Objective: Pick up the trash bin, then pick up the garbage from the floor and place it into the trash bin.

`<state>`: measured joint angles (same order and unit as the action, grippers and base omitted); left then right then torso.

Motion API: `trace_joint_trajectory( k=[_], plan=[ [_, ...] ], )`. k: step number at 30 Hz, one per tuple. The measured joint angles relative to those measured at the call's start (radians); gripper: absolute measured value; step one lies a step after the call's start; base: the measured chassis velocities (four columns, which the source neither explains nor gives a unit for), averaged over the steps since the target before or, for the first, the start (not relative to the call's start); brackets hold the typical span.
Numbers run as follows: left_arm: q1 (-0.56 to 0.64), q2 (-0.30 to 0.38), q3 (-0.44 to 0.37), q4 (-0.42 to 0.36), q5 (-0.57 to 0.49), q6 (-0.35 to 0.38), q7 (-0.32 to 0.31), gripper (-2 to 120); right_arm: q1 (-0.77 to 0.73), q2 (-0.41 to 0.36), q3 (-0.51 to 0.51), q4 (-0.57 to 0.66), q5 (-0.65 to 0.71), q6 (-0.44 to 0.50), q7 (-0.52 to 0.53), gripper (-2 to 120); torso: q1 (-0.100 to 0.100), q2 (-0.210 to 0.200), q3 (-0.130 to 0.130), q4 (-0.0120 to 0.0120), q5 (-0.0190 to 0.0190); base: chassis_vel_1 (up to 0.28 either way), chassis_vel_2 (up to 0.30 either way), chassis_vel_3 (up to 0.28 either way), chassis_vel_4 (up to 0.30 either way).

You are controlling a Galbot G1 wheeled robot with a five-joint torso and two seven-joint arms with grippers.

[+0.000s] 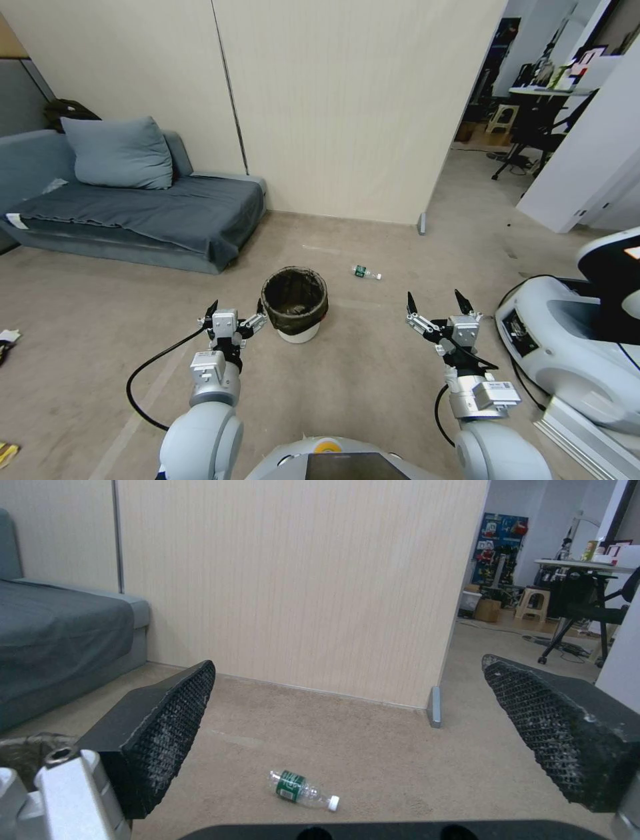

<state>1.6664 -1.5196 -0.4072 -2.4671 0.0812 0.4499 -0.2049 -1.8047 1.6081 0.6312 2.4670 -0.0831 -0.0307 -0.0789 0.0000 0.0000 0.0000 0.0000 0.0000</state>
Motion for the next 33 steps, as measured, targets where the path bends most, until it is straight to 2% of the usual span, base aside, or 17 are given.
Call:
trace_joint_trajectory(
  k=[33],
  plan=[
    [0.000,-0.003,0.002,0.004,0.002,-0.002,0.000,100,0.000,0.000,-0.001,-0.008,0.000,0.001,-0.013,100,0.000,0.000,0.000,0.0000,0.0001,-0.090,0.092,0.096,-0.092]
  ],
)
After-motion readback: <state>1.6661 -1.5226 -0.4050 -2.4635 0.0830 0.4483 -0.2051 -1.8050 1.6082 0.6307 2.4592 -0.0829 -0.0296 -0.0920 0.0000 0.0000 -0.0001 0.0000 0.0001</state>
